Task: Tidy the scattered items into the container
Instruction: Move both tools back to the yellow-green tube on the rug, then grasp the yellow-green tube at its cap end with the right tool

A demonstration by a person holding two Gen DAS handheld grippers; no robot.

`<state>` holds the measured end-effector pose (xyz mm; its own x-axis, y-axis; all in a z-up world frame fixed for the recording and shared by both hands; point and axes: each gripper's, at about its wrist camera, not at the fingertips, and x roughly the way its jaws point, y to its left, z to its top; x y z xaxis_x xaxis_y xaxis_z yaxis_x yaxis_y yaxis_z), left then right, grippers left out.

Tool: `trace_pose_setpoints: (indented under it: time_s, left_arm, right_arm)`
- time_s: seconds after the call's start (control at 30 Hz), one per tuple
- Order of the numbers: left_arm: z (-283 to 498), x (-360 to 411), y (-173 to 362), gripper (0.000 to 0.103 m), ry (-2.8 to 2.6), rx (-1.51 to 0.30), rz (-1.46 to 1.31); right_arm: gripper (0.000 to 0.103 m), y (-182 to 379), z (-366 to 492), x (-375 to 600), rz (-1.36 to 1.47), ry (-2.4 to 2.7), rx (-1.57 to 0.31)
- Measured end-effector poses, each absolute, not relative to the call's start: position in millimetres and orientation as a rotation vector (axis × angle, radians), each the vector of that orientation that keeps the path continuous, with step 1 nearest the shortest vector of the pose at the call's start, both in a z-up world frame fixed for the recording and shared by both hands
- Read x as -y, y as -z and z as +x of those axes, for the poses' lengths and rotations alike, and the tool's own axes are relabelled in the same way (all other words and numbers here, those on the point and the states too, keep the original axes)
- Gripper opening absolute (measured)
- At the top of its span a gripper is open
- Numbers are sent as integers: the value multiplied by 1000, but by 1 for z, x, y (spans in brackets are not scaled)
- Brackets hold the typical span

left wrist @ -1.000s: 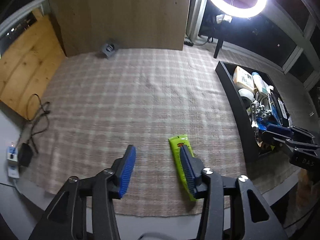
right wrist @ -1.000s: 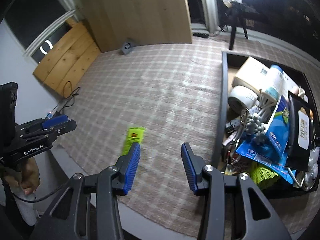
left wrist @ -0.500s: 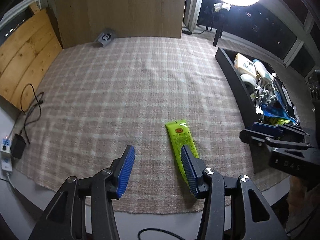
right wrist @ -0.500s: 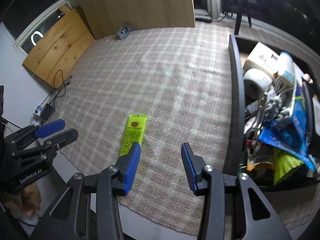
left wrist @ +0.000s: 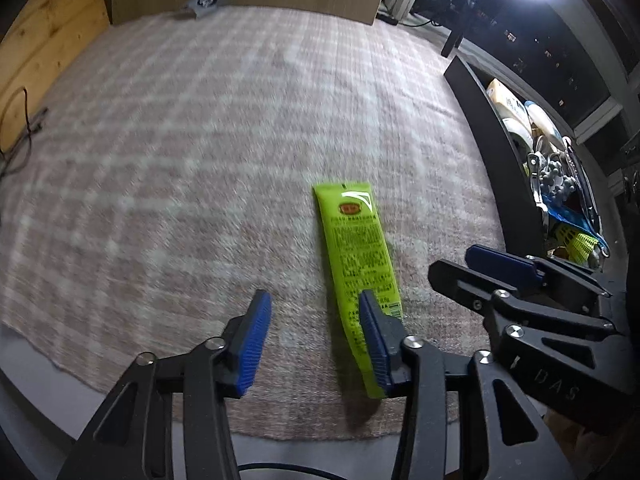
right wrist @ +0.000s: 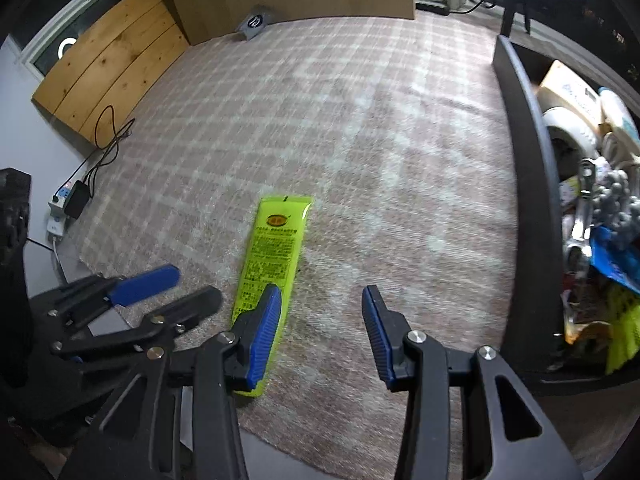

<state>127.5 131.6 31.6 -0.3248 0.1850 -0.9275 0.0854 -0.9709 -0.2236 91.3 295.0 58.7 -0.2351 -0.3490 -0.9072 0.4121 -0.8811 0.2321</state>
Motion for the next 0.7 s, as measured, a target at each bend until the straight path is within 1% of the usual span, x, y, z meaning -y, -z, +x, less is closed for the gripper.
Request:
trace_pose_setpoints:
  time_s: [0.13, 0.3, 0.37, 0.53, 0.63, 0.7]
  left_arm:
    - [126, -131, -23, 39, -2455, 415, -1797]
    - [127, -131, -22, 38, -2457, 427, -1795]
    - [127, -131, -22, 38, -2463, 424, -1795]
    - [128, -133, -23, 38, -2471, 380, -1785]
    - [128, -139, -22, 38, -2453, 346, -1772]
    - [127, -144, -20, 38, -2432, 333, -1765]
  right_arm:
    - [39, -51, 89, -295, 1573, 2120, -57]
    - [37, -47, 85, -298, 1582, 2098, -35]
    - [36, -46, 86, -298, 1580, 2094, -38]
    - [36, -46, 82, -299, 1581, 2105, -34]
    - [35, -44, 76, -307, 1600, 2101, 2]
    - [32, -43, 73, -309, 1611, 2091, 33]
